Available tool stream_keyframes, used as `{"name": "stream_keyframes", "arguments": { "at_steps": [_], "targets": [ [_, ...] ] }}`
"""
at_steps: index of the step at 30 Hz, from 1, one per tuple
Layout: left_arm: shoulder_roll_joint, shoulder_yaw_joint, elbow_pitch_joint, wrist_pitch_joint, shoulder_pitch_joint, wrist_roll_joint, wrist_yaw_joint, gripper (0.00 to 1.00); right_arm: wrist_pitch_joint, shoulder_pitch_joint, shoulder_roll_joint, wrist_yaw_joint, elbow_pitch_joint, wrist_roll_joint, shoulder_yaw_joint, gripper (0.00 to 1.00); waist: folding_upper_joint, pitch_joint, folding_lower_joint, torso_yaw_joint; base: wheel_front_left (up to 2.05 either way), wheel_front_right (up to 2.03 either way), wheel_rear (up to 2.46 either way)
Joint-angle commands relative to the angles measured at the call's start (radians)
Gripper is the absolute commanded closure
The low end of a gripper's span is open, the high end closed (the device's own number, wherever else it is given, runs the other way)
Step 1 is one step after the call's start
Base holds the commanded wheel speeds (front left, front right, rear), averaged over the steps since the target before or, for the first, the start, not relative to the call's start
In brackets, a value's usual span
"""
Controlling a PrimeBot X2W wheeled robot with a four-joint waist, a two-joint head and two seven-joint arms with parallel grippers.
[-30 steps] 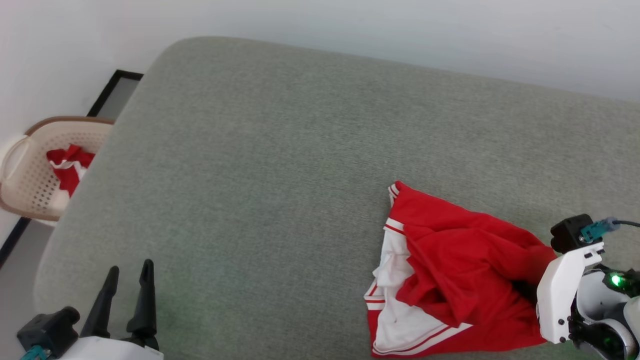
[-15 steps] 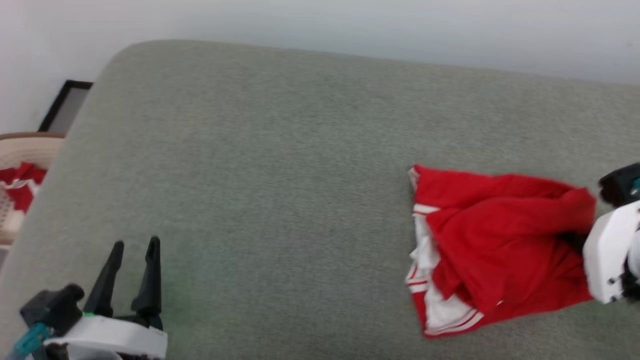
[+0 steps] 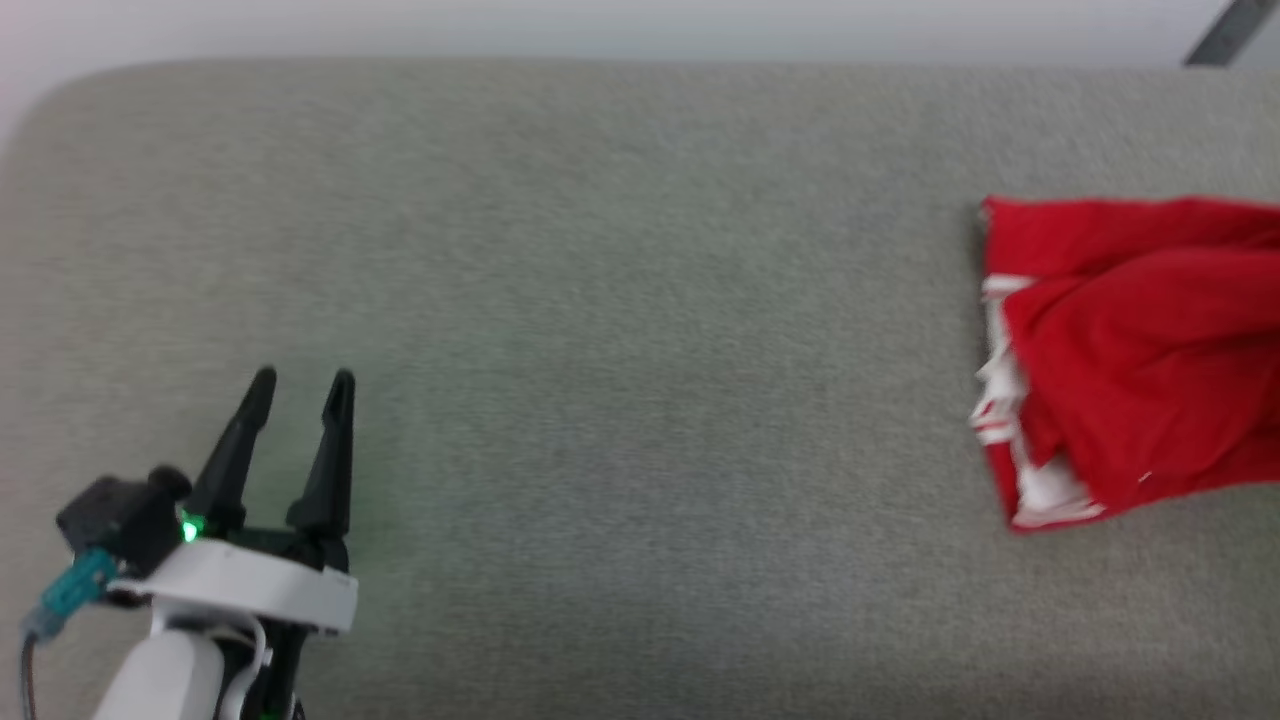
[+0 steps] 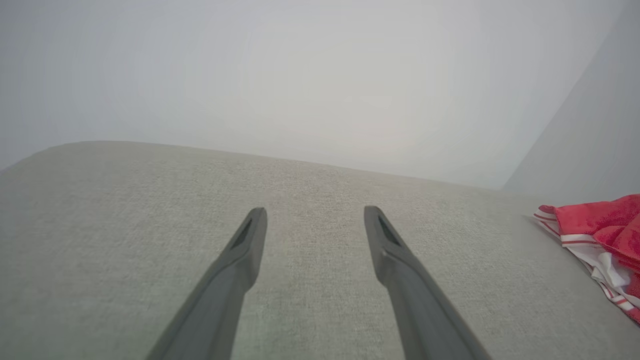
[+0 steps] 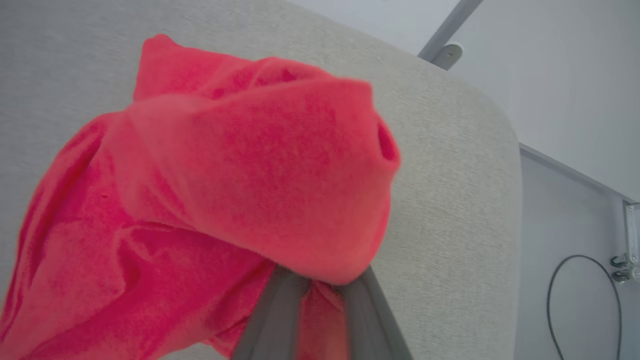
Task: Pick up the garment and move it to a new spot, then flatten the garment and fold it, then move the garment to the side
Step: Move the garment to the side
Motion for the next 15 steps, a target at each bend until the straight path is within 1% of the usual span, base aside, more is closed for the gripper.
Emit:
{"name": "stream_keyframes", "arguments": {
  "at_steps": [1, 8, 15],
  "targets": [
    [0.007, -0.005, -0.002, 0.001, -0.021, 0.003, -0.004, 0.0, -0.014, -0.022, -0.017, -0.002, 0.009, -0.013, 0.001, 1.0, 0.0, 0.062, 0.0, -0.06, 0.0, 0.0, 0.0],
    [0.041, -0.055, -0.009, 0.001, -0.101, 0.004, -0.004, 0.0, -0.107, -0.13, -0.096, -0.002, 0.093, -0.062, 0.033, 1.0, 0.0, 0.14, 0.0, -0.12, 0.0, 0.0, 0.0],
    [0.067, -0.1, -0.007, 0.001, -0.166, 0.0, -0.004, 0.0, -0.229, -0.231, -0.163, -0.002, 0.185, -0.157, 0.087, 1.0, 0.0, 0.204, 0.0, -0.158, 0.0, 0.0, 0.0]
  ]
}}
